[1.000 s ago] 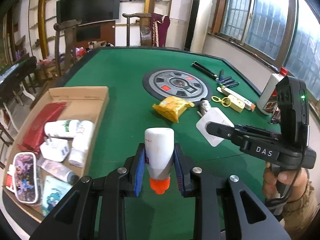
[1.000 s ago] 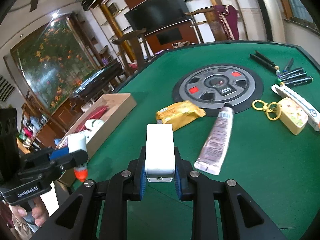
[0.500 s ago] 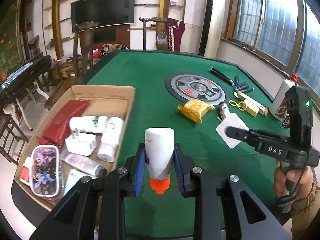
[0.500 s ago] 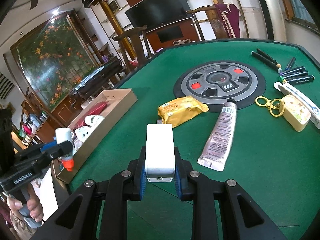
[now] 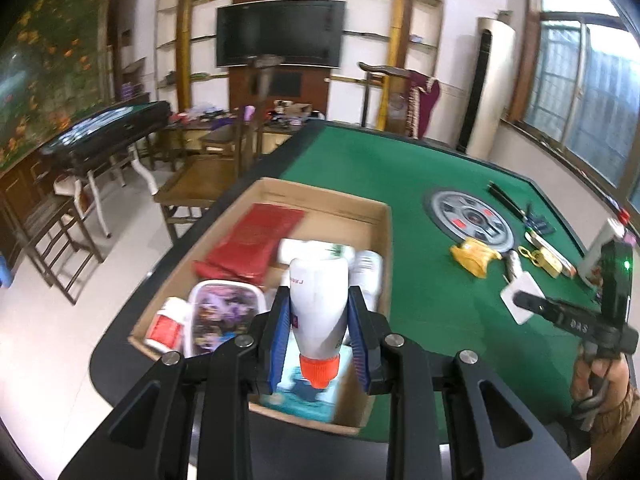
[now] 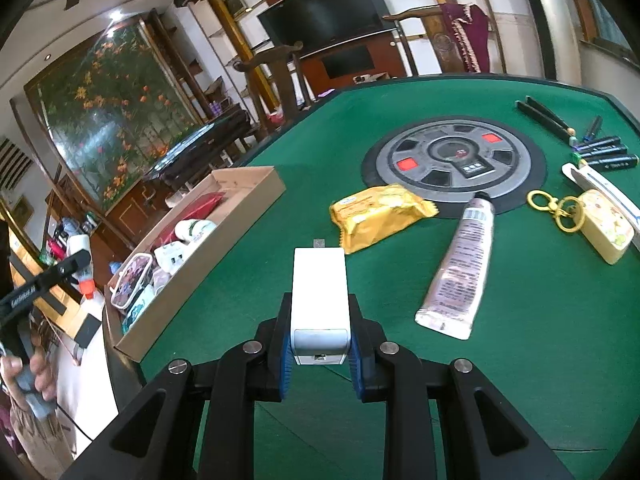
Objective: Organize objects
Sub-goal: 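Carry the orange-capped bottle with the left tool and the white box with the right toward the tray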
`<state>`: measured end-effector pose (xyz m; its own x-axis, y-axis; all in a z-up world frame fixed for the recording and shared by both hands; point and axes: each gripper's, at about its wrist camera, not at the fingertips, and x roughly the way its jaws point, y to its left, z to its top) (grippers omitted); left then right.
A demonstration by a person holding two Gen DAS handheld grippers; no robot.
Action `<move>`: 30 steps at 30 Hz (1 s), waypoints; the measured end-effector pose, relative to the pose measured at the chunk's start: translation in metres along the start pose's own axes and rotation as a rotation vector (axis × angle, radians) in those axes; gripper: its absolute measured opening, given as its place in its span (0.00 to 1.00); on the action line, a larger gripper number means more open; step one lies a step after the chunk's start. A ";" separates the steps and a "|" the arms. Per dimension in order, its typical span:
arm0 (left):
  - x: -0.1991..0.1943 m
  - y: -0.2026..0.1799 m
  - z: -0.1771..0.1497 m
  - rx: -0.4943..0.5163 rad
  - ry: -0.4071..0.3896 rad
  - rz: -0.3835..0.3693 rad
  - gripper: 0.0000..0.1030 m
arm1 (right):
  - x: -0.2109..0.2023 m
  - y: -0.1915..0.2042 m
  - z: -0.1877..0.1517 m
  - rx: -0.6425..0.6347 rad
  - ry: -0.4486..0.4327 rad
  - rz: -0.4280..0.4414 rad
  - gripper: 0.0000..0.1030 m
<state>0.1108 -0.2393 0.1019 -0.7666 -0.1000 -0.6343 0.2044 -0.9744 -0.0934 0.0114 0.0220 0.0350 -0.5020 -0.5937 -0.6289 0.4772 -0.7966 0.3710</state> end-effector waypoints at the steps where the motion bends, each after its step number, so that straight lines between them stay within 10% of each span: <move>1: -0.002 0.006 0.001 -0.010 -0.004 0.006 0.26 | 0.004 0.004 0.000 -0.007 0.008 0.005 0.24; 30: 0.047 -0.001 0.033 0.202 -0.024 0.267 0.26 | 0.078 0.092 0.033 -0.142 0.085 0.077 0.24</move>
<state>0.0540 -0.2495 0.0977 -0.7169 -0.3595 -0.5973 0.2768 -0.9331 0.2294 -0.0076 -0.1016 0.0427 -0.4001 -0.6353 -0.6605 0.6119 -0.7217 0.3235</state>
